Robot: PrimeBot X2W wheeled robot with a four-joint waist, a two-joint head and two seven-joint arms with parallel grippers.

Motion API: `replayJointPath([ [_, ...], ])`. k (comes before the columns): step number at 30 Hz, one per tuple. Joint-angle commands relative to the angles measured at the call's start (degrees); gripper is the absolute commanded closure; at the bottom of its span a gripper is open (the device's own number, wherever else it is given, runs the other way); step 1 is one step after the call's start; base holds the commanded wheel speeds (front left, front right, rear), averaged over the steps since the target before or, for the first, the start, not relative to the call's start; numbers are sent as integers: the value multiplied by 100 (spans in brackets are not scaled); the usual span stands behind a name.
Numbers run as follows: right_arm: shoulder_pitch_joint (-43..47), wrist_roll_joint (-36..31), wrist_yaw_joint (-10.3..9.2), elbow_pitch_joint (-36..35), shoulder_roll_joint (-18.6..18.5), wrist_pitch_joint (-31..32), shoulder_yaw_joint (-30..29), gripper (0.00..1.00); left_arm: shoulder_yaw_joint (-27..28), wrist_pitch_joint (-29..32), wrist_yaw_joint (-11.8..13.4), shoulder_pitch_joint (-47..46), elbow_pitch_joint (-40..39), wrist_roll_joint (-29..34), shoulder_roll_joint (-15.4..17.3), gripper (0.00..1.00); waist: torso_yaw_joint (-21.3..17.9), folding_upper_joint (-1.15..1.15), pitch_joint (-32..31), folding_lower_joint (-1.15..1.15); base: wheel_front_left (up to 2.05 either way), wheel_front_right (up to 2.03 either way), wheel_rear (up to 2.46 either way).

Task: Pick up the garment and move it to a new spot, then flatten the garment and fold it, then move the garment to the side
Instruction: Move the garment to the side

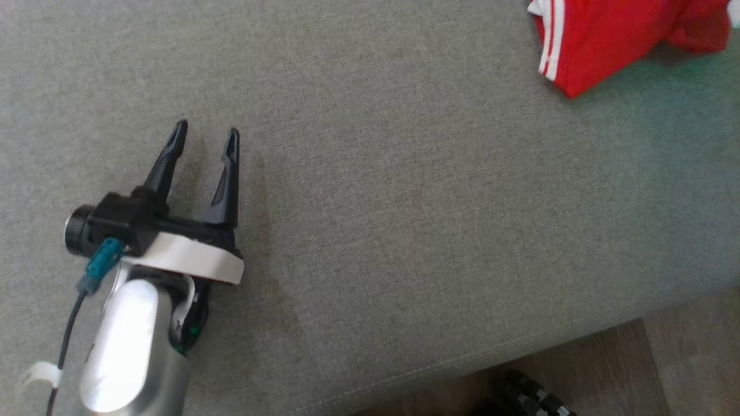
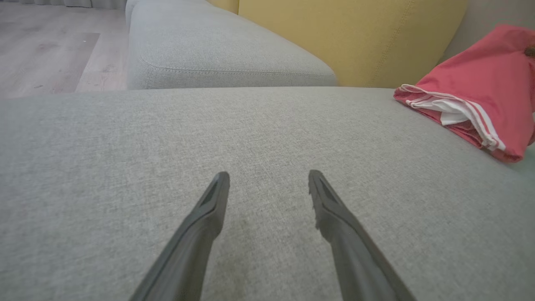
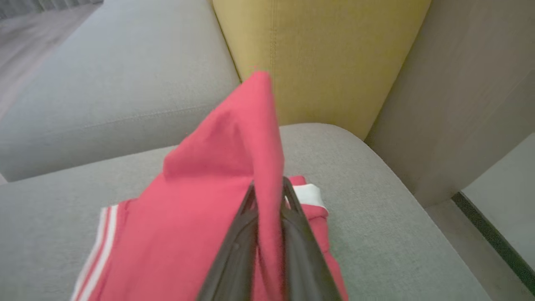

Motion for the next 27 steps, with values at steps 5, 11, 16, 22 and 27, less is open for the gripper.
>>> replayJointPath([
  [5,-285,-606,-4,423,-183,-29,-95,95,33,-51,-38,-320,-194,74,140,0,74,0,317,0,0,0,0],
  [11,-423,-1098,-4,935,-133,-126,-139,9,25,-56,-24,-368,-136,23,125,0,181,0,307,0,0,0,0],
  [16,-496,-1578,-4,1167,-18,-511,-165,0,60,-64,4,-314,-41,-73,65,0,277,0,29,0,0,0,0],
  [22,-425,-1922,-4,883,184,-1205,-80,0,206,-67,57,-132,-75,-193,-22,0,352,0,-553,0,0,0,0],
  [27,-68,-1785,-4,343,453,-1575,69,0,483,-68,154,134,-130,-309,-69,0,406,0,-1204,0,0,0,0],
])
